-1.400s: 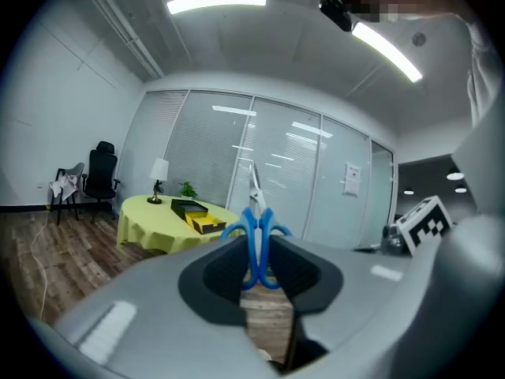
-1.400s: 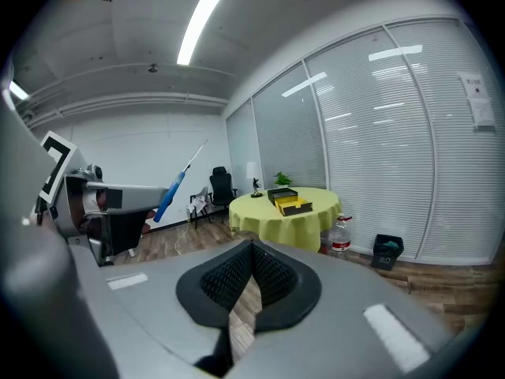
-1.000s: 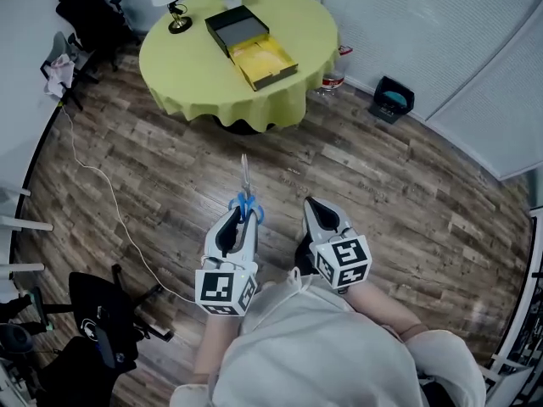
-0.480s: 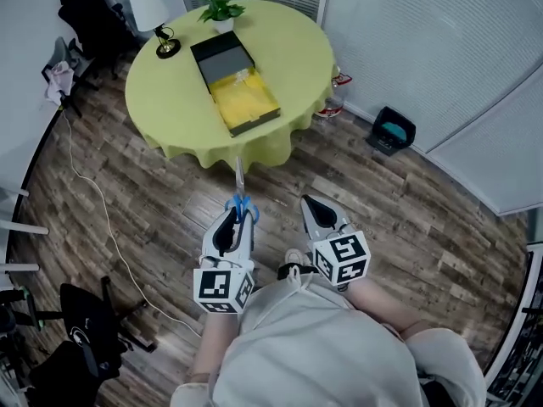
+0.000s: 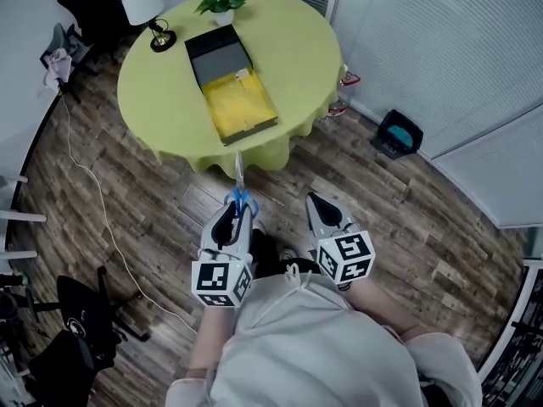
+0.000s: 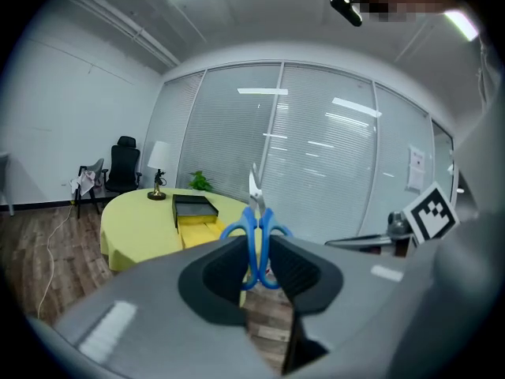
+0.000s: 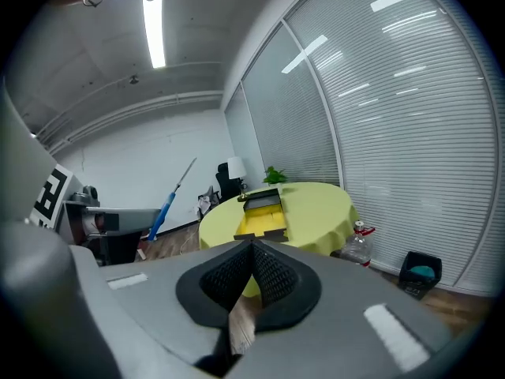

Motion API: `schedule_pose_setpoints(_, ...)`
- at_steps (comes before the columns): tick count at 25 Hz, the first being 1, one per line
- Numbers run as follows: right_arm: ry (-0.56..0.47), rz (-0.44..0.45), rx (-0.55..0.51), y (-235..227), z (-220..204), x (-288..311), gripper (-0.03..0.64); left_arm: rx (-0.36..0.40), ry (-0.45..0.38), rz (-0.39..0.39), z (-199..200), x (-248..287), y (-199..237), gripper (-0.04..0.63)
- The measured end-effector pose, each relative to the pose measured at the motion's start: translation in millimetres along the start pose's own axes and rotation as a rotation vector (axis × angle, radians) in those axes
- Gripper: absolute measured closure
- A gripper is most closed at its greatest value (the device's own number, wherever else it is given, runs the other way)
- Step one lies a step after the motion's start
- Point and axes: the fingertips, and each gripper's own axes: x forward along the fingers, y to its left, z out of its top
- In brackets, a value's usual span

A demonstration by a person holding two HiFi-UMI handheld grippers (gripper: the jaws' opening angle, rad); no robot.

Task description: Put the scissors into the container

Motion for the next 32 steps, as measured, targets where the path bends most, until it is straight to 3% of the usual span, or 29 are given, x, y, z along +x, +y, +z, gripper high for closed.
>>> schedule_pose_setpoints(15, 0.039, -0.028, -0.022, -53, 74, 149, 0.618, -0.043, 0.052, -0.04, 45, 154, 83, 0.505)
schedule_pose_setpoints(26, 0.096, -0.017, -0.01, -71, 115, 270, 0.618, -0.002, 0.183, -0.028, 56, 253, 159, 0.505)
schedule_pose_setpoints(32, 0.132, -0.011, 0.008, -80, 119, 304, 0.618, -0.024, 0.297, -0.023, 31, 281, 176, 0.505)
